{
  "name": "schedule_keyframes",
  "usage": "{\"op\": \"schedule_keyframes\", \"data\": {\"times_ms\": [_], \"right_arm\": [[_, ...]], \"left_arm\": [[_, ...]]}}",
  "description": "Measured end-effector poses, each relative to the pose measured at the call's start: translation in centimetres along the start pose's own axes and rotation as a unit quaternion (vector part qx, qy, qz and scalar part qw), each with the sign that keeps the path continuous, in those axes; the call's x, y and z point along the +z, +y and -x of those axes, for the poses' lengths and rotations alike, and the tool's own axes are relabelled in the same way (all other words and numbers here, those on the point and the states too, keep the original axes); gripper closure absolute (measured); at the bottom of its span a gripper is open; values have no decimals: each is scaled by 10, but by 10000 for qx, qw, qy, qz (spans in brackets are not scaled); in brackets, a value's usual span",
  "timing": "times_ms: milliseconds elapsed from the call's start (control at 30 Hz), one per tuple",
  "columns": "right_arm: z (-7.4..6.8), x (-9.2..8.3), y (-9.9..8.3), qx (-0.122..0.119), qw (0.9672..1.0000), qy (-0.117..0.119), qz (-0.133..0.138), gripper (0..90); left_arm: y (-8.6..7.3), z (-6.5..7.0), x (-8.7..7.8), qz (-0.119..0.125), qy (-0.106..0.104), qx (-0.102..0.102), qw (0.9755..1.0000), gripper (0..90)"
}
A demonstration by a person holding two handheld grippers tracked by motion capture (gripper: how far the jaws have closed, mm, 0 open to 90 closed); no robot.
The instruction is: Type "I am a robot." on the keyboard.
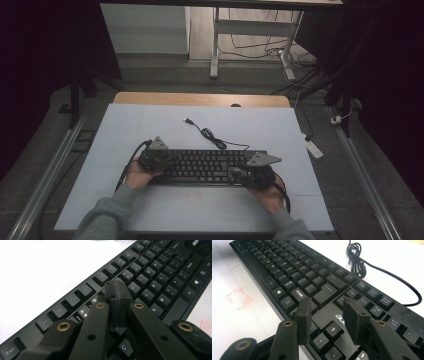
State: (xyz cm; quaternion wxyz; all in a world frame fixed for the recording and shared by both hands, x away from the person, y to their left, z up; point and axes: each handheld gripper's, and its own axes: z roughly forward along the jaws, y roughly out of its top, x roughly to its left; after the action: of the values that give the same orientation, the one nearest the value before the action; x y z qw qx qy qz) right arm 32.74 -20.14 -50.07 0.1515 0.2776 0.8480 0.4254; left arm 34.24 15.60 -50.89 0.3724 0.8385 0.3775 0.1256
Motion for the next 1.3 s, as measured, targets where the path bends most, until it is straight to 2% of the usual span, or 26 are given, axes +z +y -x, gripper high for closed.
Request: {"op": "schedule_keyframes", "data": {"times_ms": [567, 1000, 1100, 1167, 1300], "right_arm": [[1, 0, -1, 21, 10000, -45, -9, 587], [1, -1, -1, 27, 10000, -48, 9, 586], [1, -1, -1, 21, 10000, -52, 17, 586], [1, -1, -1, 10, 10000, -50, 22, 586], [1, -1, -1, 29, 10000, -56, 57, 586]], "left_arm": [[0, 4, 14, -227, 24, 80, 9997, 891], [-2, 5, 16, -306, 62, 118, 9994, 892], [-1, 5, 12, -221, 58, 139, 9996, 891], [1, 5, 6, -61, 62, 140, 9999, 889], [4, 4, -11, 292, 8, 62, 9996, 770]]}}
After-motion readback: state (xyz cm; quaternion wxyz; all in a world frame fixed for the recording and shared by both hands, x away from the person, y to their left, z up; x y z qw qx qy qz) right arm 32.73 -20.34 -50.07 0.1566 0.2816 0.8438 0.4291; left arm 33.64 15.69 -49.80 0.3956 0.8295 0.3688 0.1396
